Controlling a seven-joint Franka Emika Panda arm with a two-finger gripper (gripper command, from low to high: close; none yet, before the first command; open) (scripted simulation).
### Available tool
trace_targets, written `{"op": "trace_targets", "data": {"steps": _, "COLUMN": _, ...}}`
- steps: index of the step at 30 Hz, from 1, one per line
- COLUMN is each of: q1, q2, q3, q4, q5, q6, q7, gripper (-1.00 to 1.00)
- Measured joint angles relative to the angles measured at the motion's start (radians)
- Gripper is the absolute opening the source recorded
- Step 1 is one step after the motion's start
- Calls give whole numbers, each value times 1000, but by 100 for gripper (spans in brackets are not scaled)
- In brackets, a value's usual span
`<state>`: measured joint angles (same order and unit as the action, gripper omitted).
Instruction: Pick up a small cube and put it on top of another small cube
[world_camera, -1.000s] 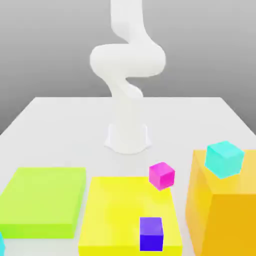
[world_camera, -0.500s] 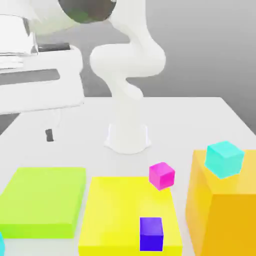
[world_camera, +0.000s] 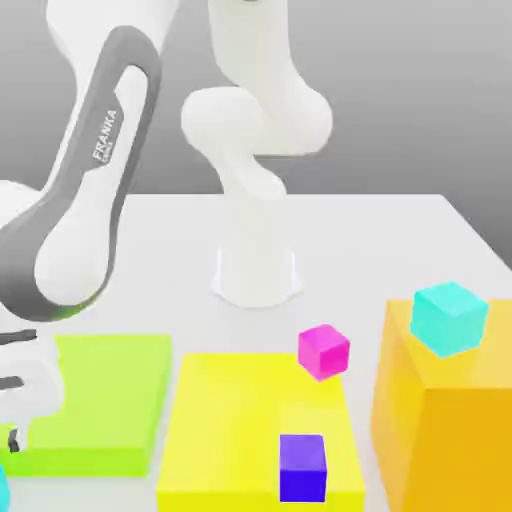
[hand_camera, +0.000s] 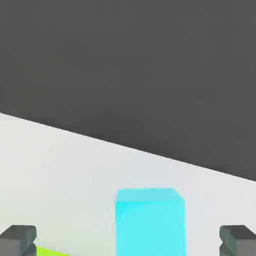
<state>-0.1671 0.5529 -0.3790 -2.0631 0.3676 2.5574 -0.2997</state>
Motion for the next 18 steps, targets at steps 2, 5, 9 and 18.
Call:
{"op": "trace_targets", "data": {"steps": 2, "q1": -31, "q2": 73, "q3": 36, "q4": 19, "q5": 31, "q6": 51, "q7": -26, "gripper": 0}}
{"op": "trace_targets", "data": {"steps": 5, "q1": -41, "q2": 96, "q3": 48, "q4": 25, "q5": 42, "q6": 67, "q7": -34, "gripper": -100}}
{"op": "trace_targets", "data": {"steps": 9, "q1": -46, "q2": 108, "q3": 54, "q4": 29, "q5": 48, "q6": 73, "q7": -39, "gripper": -100}}
{"op": "trace_targets", "data": {"steps": 18, "q1": 84, "q2": -150, "q3": 17, "q4": -114, "q5": -10, "q6": -62, "q7": 93, "gripper": -100}}
